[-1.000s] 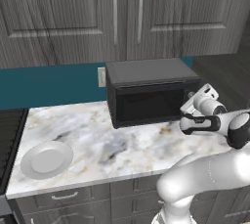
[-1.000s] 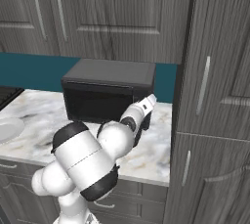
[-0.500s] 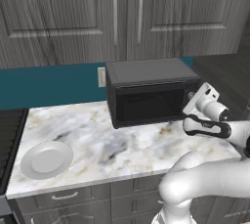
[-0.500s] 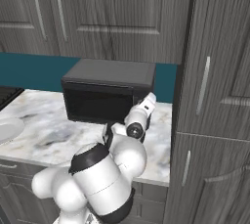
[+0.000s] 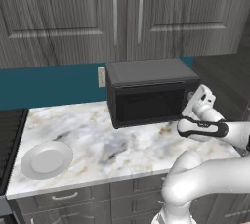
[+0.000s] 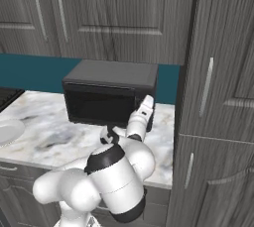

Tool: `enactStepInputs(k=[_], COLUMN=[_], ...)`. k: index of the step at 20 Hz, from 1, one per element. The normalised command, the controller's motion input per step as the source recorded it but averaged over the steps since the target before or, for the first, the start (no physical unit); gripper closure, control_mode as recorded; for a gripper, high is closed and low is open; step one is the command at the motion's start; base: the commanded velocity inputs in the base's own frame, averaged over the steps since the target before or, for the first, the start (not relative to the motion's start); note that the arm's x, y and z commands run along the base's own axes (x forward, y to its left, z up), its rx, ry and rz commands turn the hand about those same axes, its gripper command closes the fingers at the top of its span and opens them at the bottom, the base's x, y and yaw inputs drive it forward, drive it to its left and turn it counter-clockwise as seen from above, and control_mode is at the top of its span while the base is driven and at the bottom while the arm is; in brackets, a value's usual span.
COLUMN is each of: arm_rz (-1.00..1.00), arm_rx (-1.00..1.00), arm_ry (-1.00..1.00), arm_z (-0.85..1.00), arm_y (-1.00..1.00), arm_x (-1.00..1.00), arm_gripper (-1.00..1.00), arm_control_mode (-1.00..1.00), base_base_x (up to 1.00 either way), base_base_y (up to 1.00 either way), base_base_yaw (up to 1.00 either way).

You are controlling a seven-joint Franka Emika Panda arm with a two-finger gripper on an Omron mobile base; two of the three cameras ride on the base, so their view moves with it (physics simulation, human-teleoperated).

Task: Pull the toaster oven rack outwards. Pick up the baguette from the plate and place it on the toaster oven rack. Close the toaster oven door fully and set the temperature to the lowest setting.

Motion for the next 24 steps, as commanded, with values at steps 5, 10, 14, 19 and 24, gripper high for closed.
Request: enactStepInputs(k=[5,10,14,19,24], arm_rz=[0.19,0.2,0.26,0.3,0.19], arm_rx=[-0.19,-0.16,-0.12,-0.19,-0.14], arm_ry=[0.06,0.05,0.08,0.07,0.05], arm_z=[-0.2,-0.18,-0.21,-0.35,-0.14], arm_y=[0.0,0.0,0.0,-0.01,-0.31], arm_x=[0.24,0.17,0.04,0.07,0.0], arm_gripper=[1.0,1.0,1.0,1.0,1.0], arm_control_mode=[-1.0,-1.0,-1.0,-1.0,-1.0], base_base_x=[0.0,0.0,0.0,0.0,0.0], base_base_y=[0.0,0.0,0.0,0.0,0.0], base_base_yaw=[0.0,0.0,0.0,0.0,0.0])
